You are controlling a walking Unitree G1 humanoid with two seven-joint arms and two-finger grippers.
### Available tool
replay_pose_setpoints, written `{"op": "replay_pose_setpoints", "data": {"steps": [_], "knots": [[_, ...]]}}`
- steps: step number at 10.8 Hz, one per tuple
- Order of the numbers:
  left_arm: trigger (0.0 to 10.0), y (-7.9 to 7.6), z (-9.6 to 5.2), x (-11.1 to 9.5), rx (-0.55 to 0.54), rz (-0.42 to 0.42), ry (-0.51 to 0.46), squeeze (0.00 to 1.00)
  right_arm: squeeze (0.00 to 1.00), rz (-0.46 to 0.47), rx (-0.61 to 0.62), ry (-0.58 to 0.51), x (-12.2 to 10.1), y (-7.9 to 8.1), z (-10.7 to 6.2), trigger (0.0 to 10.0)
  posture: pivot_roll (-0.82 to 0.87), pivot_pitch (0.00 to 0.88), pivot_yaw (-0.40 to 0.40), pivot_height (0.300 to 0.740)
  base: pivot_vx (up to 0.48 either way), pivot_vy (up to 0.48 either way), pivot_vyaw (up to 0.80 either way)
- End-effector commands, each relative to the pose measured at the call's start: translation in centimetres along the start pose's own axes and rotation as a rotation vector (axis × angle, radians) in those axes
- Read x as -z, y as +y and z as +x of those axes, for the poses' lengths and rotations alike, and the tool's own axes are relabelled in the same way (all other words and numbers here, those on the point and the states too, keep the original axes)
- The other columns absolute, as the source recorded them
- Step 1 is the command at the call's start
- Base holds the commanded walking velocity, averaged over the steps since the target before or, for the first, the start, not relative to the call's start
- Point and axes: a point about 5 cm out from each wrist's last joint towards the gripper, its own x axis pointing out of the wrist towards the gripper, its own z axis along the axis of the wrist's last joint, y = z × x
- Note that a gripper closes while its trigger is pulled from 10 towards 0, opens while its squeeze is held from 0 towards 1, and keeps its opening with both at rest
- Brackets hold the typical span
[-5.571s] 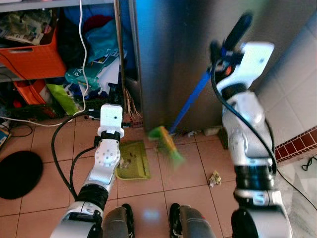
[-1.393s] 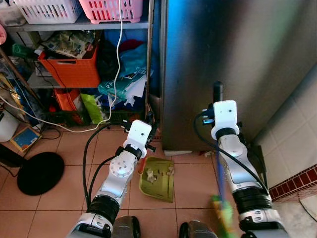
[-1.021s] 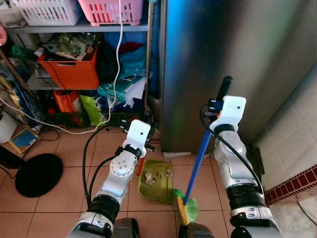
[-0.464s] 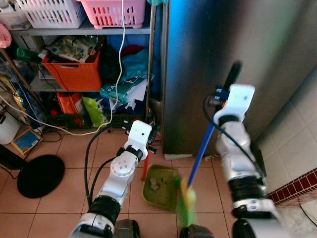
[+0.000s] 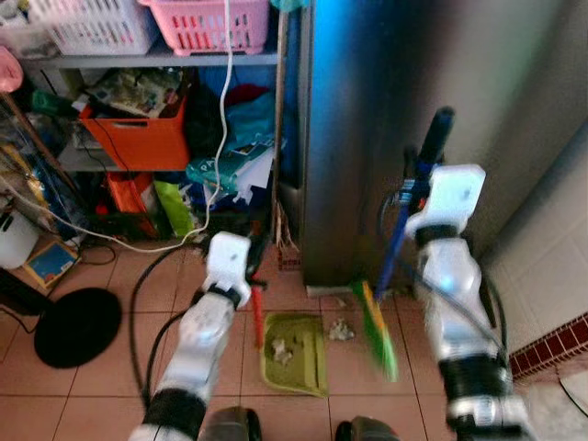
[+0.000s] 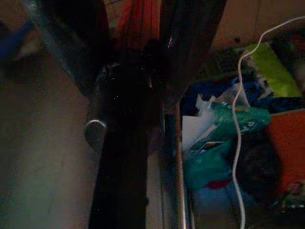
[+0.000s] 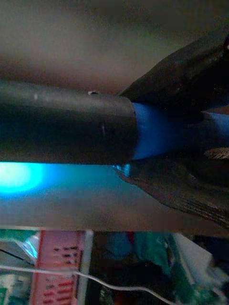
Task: Sweep floor
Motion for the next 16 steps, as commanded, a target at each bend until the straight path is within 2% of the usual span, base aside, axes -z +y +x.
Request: {"op": "replay_pose_setpoints", "data": {"steps": [1,4,5,6,7,9,11,12,13,14,15,16], "knots": [[10.0,-0.1,0.1,-0.3,0.019,0.012,0.001,0.0,0.0,-0.021,-0.005,-0.098,-1.9,0.2,0.6,10.0,-0.04,0.0,0.05,0.74,0.0,0.0,0.0],[10.0,0.3,-0.2,-0.7,0.002,0.03,-0.002,0.0,0.0,-0.101,-0.004,-0.069,-0.7,-0.4,-0.3,10.0,-0.03,0.0,0.047,0.74,0.0,0.0,0.0],[10.0,0.8,-0.4,-0.5,-0.03,0.044,0.005,0.0,0.0,-0.098,0.009,-0.057,-0.4,-0.5,-0.4,10.0,-0.03,0.0,0.048,0.74,0.0,0.0,0.0],[10.0,1.5,-0.5,-0.4,-0.081,0.057,0.008,0.0,0.0,-0.099,0.011,-0.056,-0.3,-0.3,-0.3,10.0,-0.03,0.0,0.044,0.74,0.0,0.0,0.0],[10.0,3.0,-0.5,-0.5,-0.211,0.089,0.005,0.0,0.0,-0.095,0.001,-0.06,-0.3,0.2,0.1,10.0,-0.03,0.0,0.035,0.74,0.0,0.0,0.0],[10.0,4.2,-0.4,-0.8,-0.332,0.143,-0.008,0.0,0.0,-0.087,-0.025,-0.058,-0.3,0.6,0.4,10.0,-0.03,0.0,0.016,0.74,0.0,0.0,0.0],[10.0,4.9,0.4,-1.7,-0.405,0.132,-0.04,0.0,0.0,-0.071,-0.064,-0.044,-0.2,1.1,0.7,10.0,-0.02,0.0,-0.021,0.74,0.0,0.0,0.0],[10.0,4.7,1.0,-2.1,-0.411,0.13,-0.05,0.0,0.0,-0.067,-0.093,-0.044,-0.4,1.4,1.4,10.0,-0.02,0.028,-0.031,0.74,0.0,0.0,0.0],[10.0,4.6,1.3,-2.5,-0.436,0.13,-0.065,0.0,0.0,-0.063,-0.124,-0.067,-1.1,1.8,2.7,10.0,-0.02,0.091,-0.033,0.74,0.0,0.0,0.0],[10.0,4.5,1.3,-2.7,-0.444,0.136,-0.076,0.0,0.0,-0.054,-0.132,-0.074,-1.4,1.8,3.2,10.0,-0.02,0.107,-0.031,0.74,0.0,0.0,0.0],[10.0,4.5,1.4,-3.4,-0.464,0.147,-0.106,0.0,0.0,-0.016,-0.17,-0.084,-1.9,1.9,4.0,10.0,-0.01,0.167,-0.044,0.74,0.0,0.0,0.0],[10.0,4.6,1.5,-3.8,-0.471,0.165,-0.132,0.0,0.0,0.096,-0.174,-0.105,-2.1,1.9,4.2,10.0,-0.02,0.197,-0.049,0.74,0.0,0.0,0.0]]}}
